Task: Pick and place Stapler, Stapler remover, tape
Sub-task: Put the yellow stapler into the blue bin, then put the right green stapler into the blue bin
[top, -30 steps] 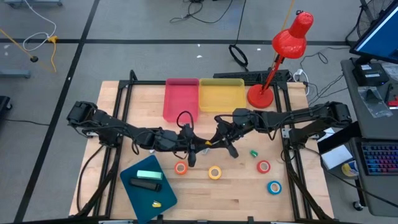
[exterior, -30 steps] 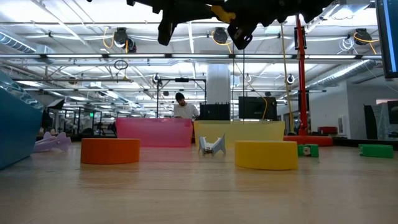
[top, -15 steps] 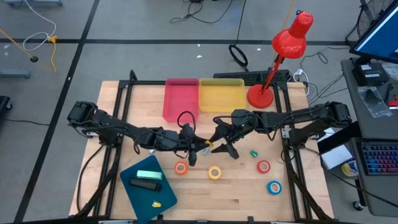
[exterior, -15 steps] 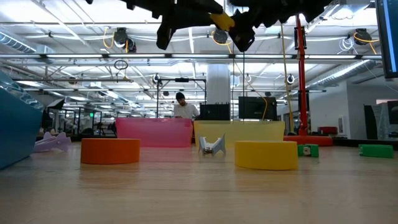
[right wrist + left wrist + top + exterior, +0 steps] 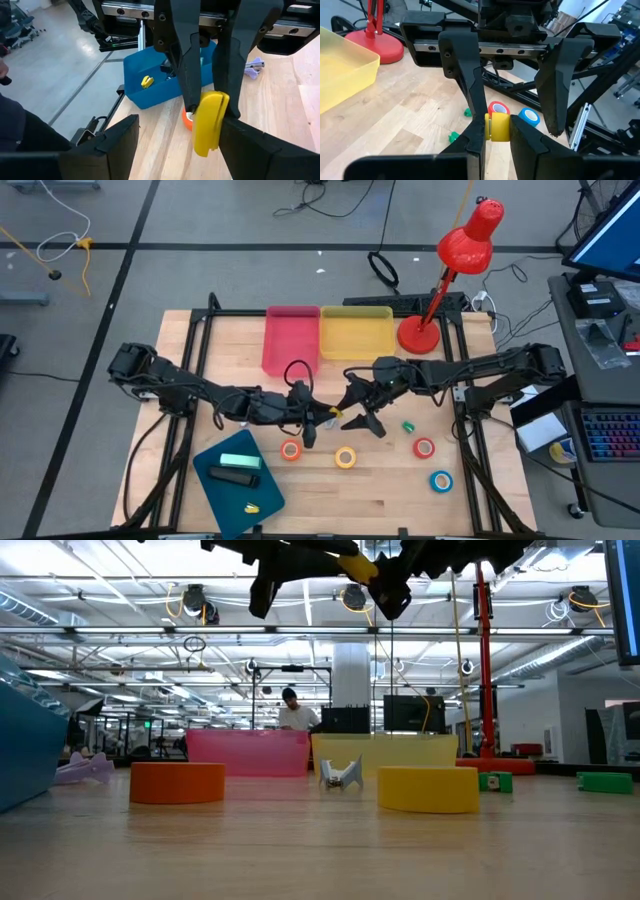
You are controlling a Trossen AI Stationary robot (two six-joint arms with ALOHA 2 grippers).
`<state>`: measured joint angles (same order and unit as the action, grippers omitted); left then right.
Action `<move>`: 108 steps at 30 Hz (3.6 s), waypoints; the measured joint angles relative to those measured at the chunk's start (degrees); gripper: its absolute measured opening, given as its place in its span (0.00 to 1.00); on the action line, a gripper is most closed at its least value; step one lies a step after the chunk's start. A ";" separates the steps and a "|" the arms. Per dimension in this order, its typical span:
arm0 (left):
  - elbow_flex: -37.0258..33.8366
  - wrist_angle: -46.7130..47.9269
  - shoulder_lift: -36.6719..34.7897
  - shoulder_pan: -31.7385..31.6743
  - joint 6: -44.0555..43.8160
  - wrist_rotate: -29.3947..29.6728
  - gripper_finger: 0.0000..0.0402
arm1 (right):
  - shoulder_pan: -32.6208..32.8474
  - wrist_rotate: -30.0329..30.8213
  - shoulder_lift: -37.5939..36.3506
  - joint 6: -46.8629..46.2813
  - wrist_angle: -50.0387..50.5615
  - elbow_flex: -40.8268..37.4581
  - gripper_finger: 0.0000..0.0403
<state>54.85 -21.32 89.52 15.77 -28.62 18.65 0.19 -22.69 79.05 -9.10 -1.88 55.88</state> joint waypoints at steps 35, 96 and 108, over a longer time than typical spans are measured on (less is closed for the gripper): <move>15.57 73.22 -2.18 16.55 -64.76 -45.05 0.14 | -3.20 3.37 0.00 -2.03 18.48 -0.15 0.62; 14.73 75.17 8.33 23.01 -67.16 -39.36 0.53 | -3.17 7.20 0.00 2.96 39.43 -0.13 0.62; 14.78 73.16 -8.20 22.82 -66.68 7.37 0.50 | -3.08 12.17 0.00 -10.13 55.98 -3.09 0.62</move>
<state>69.63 51.83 81.32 38.59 -95.31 26.02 -2.90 -10.52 79.05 -19.23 54.10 52.79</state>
